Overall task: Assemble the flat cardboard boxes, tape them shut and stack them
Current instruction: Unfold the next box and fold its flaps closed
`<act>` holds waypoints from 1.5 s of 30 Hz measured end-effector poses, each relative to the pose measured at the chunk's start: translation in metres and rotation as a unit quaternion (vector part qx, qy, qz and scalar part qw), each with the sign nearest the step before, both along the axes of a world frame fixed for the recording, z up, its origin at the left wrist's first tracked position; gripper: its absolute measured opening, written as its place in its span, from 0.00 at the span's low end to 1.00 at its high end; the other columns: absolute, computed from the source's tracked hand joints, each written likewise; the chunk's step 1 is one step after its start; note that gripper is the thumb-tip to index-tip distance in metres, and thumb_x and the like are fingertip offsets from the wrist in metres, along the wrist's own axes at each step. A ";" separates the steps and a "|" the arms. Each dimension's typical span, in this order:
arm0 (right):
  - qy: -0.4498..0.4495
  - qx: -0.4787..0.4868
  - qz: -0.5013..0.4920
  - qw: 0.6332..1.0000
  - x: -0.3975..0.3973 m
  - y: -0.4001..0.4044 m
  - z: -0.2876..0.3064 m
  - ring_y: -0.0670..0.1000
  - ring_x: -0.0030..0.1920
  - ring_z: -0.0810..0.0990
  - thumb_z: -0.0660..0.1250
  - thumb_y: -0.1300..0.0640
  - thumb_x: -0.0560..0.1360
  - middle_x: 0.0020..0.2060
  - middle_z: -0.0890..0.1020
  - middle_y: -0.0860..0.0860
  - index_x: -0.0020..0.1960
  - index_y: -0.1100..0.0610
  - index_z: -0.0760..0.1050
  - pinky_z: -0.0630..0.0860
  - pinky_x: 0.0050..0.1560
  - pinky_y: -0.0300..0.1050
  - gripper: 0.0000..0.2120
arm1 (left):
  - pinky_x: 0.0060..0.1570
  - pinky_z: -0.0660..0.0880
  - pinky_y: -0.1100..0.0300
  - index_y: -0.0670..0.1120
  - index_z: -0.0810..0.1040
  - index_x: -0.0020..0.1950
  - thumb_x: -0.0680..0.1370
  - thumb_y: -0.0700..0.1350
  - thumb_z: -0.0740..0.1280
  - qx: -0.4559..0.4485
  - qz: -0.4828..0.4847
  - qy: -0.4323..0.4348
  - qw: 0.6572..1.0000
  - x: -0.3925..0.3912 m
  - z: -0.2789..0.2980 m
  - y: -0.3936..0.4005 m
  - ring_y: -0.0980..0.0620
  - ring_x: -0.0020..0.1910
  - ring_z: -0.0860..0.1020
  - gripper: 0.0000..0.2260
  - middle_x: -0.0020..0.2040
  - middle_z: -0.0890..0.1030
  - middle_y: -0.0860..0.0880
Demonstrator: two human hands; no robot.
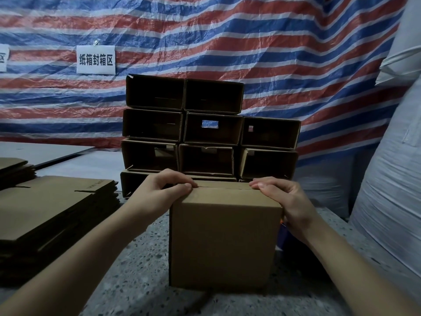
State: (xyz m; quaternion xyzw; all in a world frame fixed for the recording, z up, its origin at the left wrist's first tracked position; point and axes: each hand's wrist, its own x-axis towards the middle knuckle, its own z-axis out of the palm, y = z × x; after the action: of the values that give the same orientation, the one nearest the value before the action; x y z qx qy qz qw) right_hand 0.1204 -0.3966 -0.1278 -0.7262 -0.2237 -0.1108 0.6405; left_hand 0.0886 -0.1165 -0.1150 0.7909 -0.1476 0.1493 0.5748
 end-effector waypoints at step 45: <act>0.174 -0.568 -0.305 0.744 0.009 -0.065 -0.049 0.47 0.44 0.82 0.64 0.35 0.77 0.43 0.82 0.49 0.52 0.51 0.78 0.80 0.51 0.45 0.20 | 0.64 0.67 0.51 0.60 0.62 0.73 0.74 0.73 0.53 0.502 0.090 -0.221 0.831 -0.017 -0.004 -0.075 0.52 0.70 0.68 0.31 0.72 0.69 0.58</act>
State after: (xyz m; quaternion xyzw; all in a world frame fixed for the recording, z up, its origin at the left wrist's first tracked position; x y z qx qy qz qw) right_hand 0.1295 -0.4613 -0.1769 -0.9919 0.1034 -0.0246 0.0692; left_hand 0.0718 -0.1915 -0.1195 0.9263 -0.2533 0.2768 0.0345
